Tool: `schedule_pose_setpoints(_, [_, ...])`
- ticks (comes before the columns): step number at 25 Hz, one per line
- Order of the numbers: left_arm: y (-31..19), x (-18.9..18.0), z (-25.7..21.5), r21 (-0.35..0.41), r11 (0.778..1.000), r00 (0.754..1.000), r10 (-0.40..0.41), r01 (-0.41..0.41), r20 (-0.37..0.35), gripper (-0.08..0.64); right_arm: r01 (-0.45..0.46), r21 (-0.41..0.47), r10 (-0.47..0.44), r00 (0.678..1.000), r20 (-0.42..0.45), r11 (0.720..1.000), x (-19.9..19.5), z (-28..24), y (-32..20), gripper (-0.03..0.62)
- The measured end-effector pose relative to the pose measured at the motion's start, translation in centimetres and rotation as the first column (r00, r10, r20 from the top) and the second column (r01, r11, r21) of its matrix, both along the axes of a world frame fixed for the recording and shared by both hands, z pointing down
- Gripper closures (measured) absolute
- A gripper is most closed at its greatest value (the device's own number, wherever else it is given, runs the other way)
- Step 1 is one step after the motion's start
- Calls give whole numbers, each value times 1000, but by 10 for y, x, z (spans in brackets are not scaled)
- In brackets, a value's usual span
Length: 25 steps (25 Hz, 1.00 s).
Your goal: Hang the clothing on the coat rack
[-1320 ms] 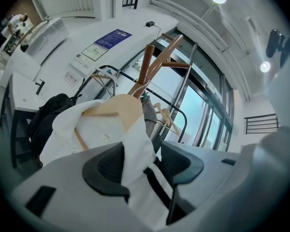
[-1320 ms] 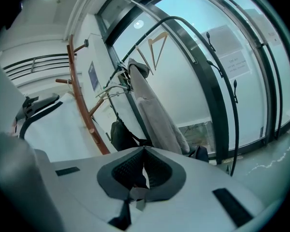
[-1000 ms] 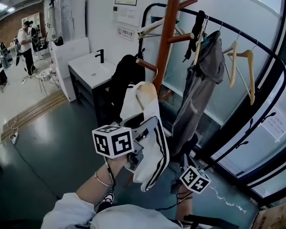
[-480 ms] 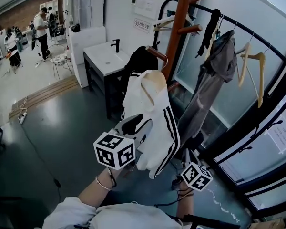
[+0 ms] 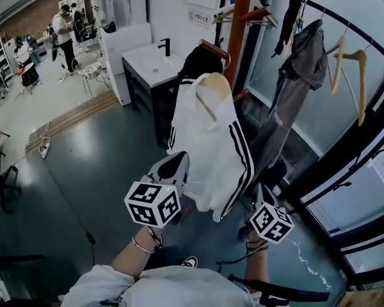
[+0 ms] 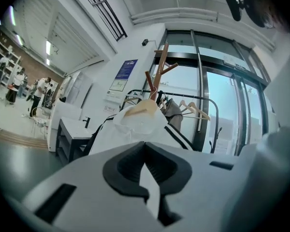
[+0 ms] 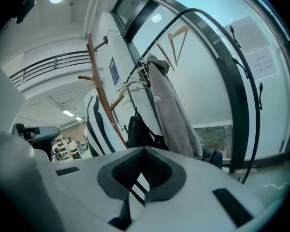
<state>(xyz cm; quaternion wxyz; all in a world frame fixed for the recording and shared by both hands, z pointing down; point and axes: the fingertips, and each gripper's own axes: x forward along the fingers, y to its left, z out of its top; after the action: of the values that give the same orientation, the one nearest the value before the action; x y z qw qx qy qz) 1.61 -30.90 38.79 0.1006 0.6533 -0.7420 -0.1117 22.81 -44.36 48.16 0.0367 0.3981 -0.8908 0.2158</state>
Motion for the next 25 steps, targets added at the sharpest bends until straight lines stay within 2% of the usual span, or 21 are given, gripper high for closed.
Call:
schedule_pose_setpoints(3, [-2,-8,13,-43,999,999,-23,24,43,551,-15,-2,15,1000,-17,1000,-3,2,5,569])
schedule_pose_setpoints(6, [-2,-18,21,-64,998,998,-3,7,60,551,-50,8,51,998,-37,999,-7,-3,12,569])
schedule_pose_setpoints(11, [-2,-28,31,-98,992,996,79,-75,40,552,-102,7,102,993,-62,995,-14,-11,19,569])
schedule_pose_setpoints(16, [-13,-23,50,-132,979,987,161,-157,16,552,-190,-2,190,980,-55,982,0,-7,24,569])
schedule_pose_setpoints(21, [-20,-19,49,-129,968,976,218,-214,17,552,-229,-28,226,971,-72,973,0,2,31,569])
schedule_pose_setpoints(25, [-20,-20,56,-140,963,972,233,-231,-1,552,-219,-4,216,965,-150,976,-5,5,39,570])
